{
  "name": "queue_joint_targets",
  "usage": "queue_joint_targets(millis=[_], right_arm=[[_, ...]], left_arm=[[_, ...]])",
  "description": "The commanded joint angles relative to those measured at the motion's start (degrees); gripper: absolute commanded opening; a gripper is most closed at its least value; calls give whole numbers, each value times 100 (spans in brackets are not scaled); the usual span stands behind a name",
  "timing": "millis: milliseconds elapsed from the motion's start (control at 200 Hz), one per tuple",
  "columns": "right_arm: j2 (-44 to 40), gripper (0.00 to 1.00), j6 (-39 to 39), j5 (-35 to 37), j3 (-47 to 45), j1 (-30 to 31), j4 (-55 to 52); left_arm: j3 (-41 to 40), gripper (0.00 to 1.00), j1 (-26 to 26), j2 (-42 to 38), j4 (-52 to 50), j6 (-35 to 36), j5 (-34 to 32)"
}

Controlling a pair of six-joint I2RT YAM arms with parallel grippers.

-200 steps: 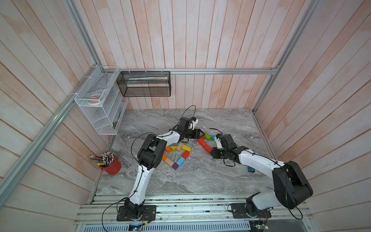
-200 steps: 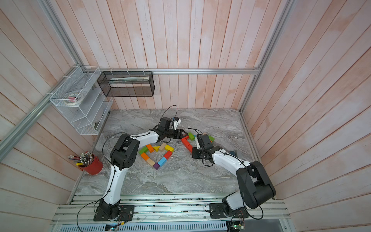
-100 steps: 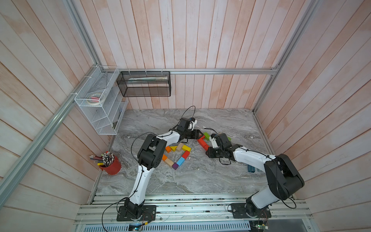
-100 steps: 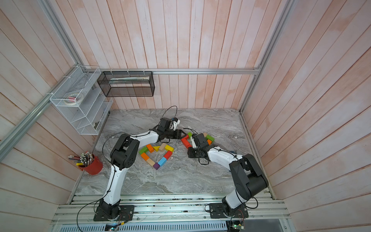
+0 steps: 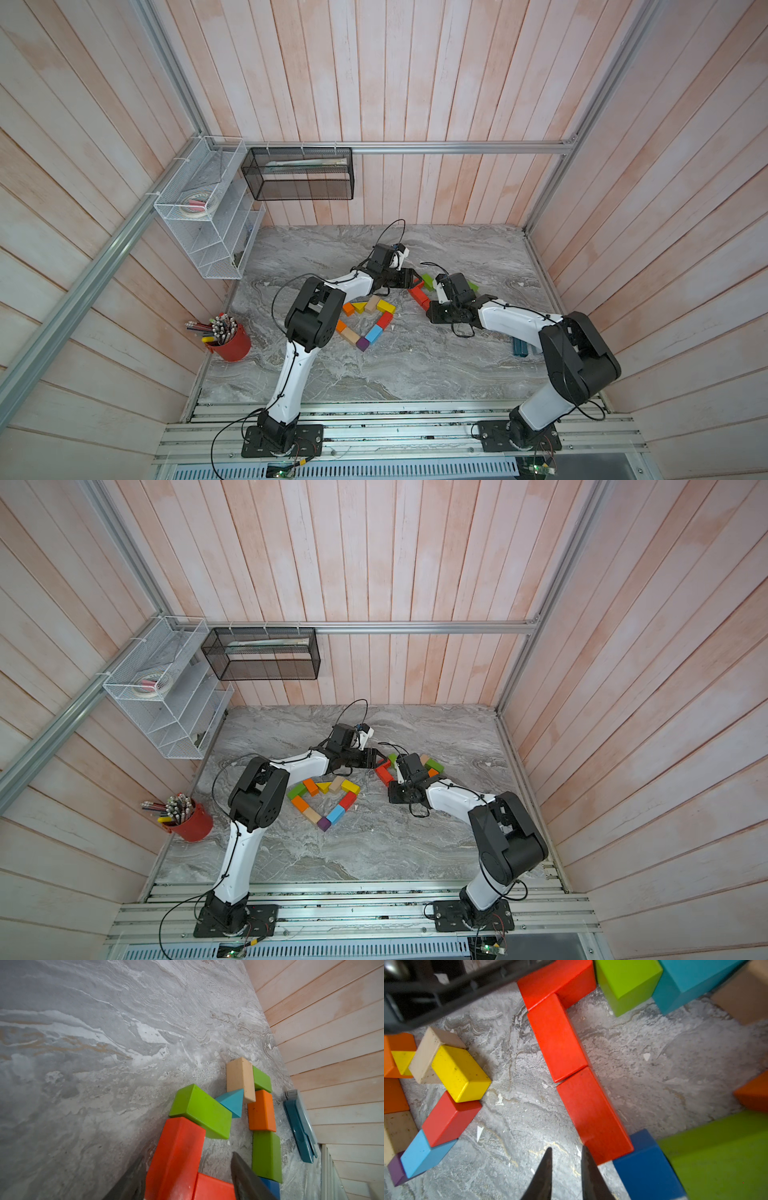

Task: Assemble a heart with building blocks
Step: Adjust the building block at the center of the board.

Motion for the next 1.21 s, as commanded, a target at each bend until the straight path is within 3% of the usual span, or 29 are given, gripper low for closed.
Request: queue_joint_targets(millis=[0, 435, 680, 985, 1200], right_arm=[[84, 25, 7, 168, 92, -4, -146], [-65, 25, -53, 155, 51, -74, -162], [-630, 25, -95, 179, -190, -141, -345], [-1257, 21, -161, 222, -649, -921, -732], [-1178, 17, -252, 308, -805, -1320, -830]], left_arm=[[42, 66, -33, 49, 51, 22, 114], [-8, 66, -83, 16, 86, -31, 147], [-15, 66, -94, -10, 75, -22, 109], [32, 66, -94, -10, 77, -74, 129], [33, 66, -94, -17, 78, -88, 141]])
